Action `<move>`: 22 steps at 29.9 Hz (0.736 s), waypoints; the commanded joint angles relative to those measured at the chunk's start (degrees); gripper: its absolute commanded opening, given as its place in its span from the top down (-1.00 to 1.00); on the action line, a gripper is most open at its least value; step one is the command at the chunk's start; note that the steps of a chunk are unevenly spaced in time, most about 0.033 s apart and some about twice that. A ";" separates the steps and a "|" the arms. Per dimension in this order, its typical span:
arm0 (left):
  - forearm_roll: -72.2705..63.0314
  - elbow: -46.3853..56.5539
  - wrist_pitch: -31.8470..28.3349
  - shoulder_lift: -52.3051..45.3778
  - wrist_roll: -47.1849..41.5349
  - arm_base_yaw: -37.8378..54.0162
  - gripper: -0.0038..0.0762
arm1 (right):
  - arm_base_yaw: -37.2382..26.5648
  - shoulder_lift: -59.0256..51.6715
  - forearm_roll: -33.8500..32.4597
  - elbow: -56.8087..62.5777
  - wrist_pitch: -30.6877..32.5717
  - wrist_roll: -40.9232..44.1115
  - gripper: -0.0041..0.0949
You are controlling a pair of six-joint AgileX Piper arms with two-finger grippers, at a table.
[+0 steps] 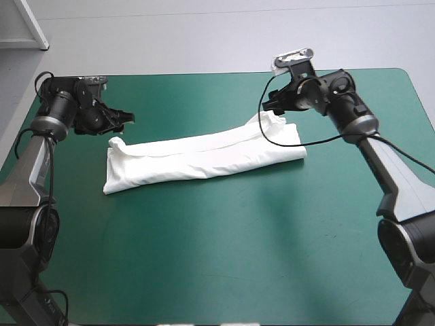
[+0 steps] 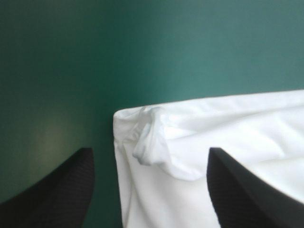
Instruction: Fold the cloth
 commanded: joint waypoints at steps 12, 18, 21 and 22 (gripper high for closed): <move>-8.15 -7.11 -0.87 -0.52 2.19 -13.26 0.88 | -20.63 -7.11 22.28 4.07 6.70 -12.02 -0.57; -8.54 -5.89 -1.90 3.55 1.80 -19.66 0.92 | -22.29 -6.91 28.10 9.34 6.85 -16.99 -0.57; -8.79 -4.11 -3.41 5.76 1.80 -21.76 0.92 | -22.29 -5.97 29.32 9.80 7.52 -17.66 -0.57; -8.79 -3.56 -4.04 6.29 1.68 -22.25 0.92 | -22.29 -5.82 30.17 9.80 7.77 -18.14 -0.57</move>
